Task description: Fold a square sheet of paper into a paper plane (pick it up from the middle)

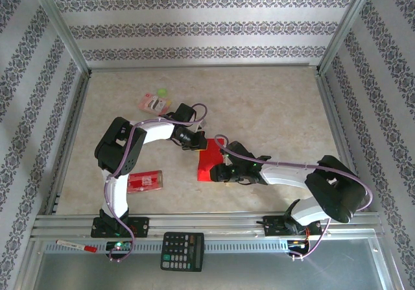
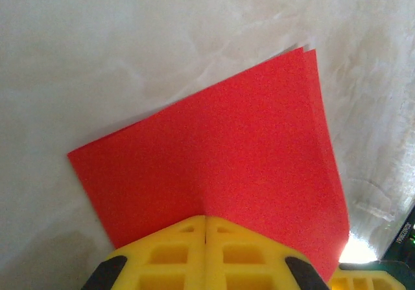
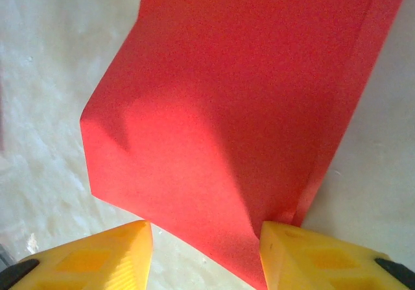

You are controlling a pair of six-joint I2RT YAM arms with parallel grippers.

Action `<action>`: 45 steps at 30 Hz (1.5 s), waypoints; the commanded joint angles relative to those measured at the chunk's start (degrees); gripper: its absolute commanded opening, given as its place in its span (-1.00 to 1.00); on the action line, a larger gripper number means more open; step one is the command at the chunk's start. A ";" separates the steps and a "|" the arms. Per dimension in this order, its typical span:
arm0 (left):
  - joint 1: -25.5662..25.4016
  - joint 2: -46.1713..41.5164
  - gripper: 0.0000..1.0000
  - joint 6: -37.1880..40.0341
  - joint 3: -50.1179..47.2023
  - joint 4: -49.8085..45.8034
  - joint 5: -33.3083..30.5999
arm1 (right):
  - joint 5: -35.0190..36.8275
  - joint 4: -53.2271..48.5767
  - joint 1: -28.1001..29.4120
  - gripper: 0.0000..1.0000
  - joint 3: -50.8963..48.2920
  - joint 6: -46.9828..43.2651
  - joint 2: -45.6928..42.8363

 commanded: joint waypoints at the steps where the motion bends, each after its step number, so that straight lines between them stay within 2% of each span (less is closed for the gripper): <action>1: 0.63 2.36 -1.00 1.61 0.12 -4.09 -2.52 | -0.15 3.24 0.21 0.00 0.59 1.07 1.51; 10: 0.64 2.45 -1.00 1.62 -0.04 -4.08 -2.55 | -2.63 8.23 -1.70 0.02 1.03 1.33 2.46; 29: 0.64 2.61 -1.00 1.70 0.14 -4.19 -2.37 | -4.22 11.59 -3.88 0.06 0.76 -0.41 0.82; 45: 0.59 2.56 -1.00 1.66 0.31 -4.29 -2.27 | -8.49 14.19 -4.66 0.10 0.51 -1.54 -0.78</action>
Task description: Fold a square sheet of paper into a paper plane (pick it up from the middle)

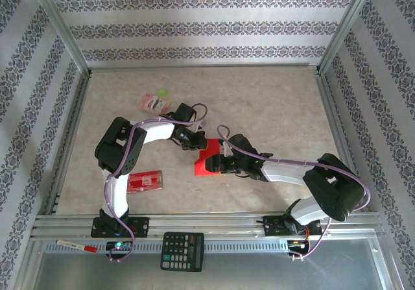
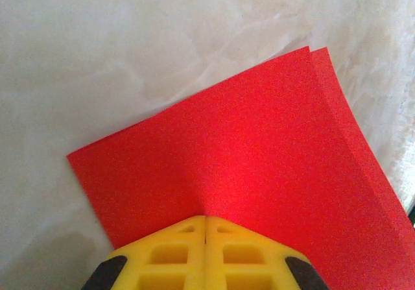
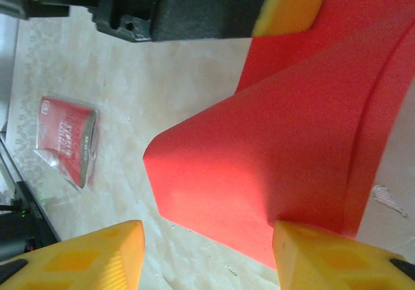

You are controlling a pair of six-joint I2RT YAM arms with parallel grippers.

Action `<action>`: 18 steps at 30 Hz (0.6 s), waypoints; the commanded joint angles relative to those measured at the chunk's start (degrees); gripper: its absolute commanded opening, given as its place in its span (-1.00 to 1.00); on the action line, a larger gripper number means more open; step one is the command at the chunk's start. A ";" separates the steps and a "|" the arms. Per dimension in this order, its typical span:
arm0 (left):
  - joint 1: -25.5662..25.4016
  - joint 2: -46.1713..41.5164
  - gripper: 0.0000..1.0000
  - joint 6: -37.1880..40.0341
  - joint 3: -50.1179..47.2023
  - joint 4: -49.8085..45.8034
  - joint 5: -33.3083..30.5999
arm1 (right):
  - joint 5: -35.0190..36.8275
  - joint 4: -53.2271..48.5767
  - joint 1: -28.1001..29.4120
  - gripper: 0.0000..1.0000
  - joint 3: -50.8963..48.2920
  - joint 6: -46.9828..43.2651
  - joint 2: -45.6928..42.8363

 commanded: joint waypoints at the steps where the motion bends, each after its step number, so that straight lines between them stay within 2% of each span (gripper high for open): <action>1: 0.63 2.23 -1.00 1.40 -0.02 -3.95 -2.30 | -1.80 2.27 -0.71 0.10 0.55 -1.37 -1.54; 18: 0.63 2.23 -1.00 1.46 -0.09 -4.03 -2.22 | 1.57 -0.23 -2.89 0.11 1.21 -1.53 -2.39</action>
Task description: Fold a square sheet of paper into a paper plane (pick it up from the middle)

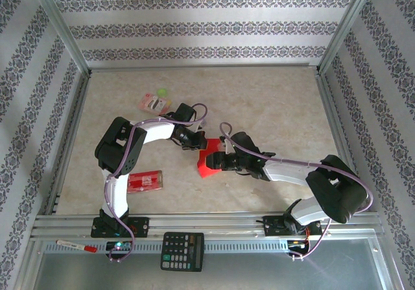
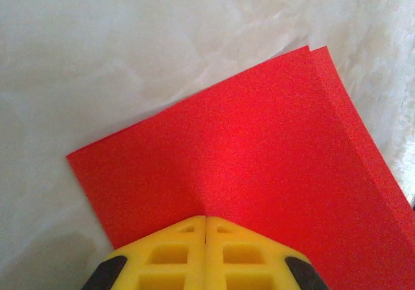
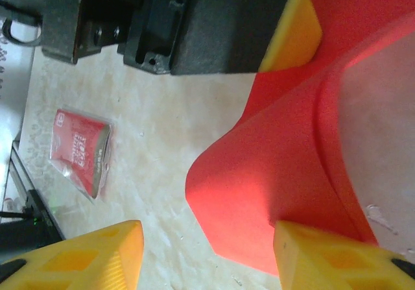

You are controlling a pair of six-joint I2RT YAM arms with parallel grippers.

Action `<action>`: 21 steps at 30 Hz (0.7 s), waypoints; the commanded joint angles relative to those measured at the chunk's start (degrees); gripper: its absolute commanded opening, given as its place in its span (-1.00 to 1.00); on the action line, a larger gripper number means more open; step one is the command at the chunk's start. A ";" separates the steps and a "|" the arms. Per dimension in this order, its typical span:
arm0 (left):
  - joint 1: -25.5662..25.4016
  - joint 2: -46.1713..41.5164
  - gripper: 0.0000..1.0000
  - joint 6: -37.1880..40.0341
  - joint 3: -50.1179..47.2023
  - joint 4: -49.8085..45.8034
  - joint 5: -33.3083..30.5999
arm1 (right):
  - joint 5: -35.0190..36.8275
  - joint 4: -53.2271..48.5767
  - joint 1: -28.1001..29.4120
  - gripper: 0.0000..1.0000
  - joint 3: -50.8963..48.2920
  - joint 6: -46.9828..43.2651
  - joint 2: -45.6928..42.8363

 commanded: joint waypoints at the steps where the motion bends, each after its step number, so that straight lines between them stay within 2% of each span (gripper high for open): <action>1: 0.62 2.20 -1.00 1.33 -0.10 -3.98 -2.24 | 2.01 -1.31 -1.31 0.11 1.20 -1.07 -1.22; 7: 0.62 2.31 -1.00 1.32 -0.03 -3.99 -2.15 | 2.92 -2.65 -2.39 0.11 0.68 -1.81 -1.97; 13: 0.63 2.20 -1.00 1.48 0.05 -4.16 -2.11 | 0.93 -1.95 -2.65 0.11 1.89 -2.93 -0.73; 21: 0.63 1.97 -1.00 1.40 0.05 -4.25 -2.09 | 3.15 -4.42 -3.21 0.12 3.67 -6.27 0.83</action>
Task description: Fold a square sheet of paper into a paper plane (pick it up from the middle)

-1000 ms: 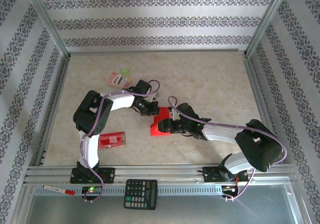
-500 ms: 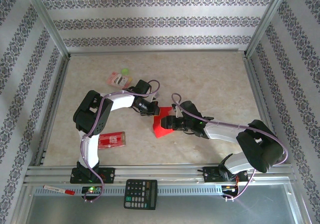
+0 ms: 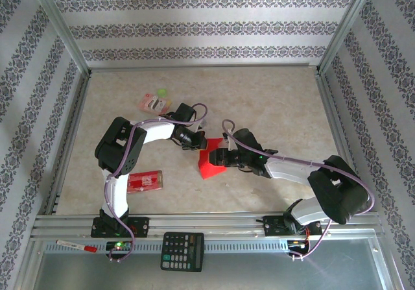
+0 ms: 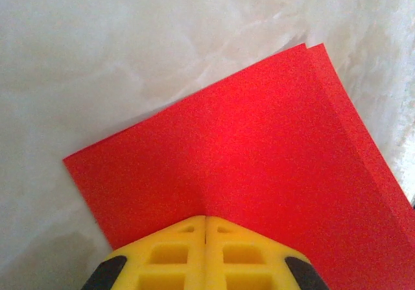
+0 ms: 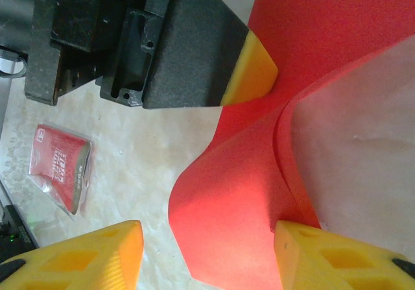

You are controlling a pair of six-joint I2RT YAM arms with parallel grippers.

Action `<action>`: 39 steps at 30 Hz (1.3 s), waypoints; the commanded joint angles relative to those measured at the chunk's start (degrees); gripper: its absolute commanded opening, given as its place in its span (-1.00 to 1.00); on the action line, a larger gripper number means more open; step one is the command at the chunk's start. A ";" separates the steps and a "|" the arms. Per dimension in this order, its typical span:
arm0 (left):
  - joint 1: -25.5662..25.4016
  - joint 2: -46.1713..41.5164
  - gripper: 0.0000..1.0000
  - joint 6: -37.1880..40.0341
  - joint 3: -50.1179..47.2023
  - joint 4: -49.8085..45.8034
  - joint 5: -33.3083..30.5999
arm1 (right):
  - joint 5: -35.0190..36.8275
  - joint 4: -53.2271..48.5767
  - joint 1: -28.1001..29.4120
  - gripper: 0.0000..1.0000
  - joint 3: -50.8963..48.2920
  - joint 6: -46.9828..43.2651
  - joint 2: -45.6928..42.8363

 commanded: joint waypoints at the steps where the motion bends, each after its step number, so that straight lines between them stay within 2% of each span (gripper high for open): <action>1: 0.62 1.94 -1.00 1.43 0.07 -4.27 -2.10 | 1.44 -1.29 -1.00 0.12 2.34 -3.10 1.43; 14: 0.56 2.04 -1.00 1.57 0.25 -4.49 -2.07 | -2.30 -2.08 -3.05 0.11 4.66 -6.13 2.29; 27: 0.61 2.01 -1.00 1.61 0.38 -4.75 -2.00 | -5.27 1.22 -2.99 0.02 1.20 -0.84 1.26; 33: 0.63 2.03 -1.00 1.55 0.38 -4.75 -1.96 | -4.29 -0.26 -2.87 -0.01 -0.69 1.46 -0.74; 39: 0.57 2.05 -1.00 1.51 0.47 -4.75 -1.90 | 2.86 -11.22 -2.84 0.05 -0.19 0.11 -4.42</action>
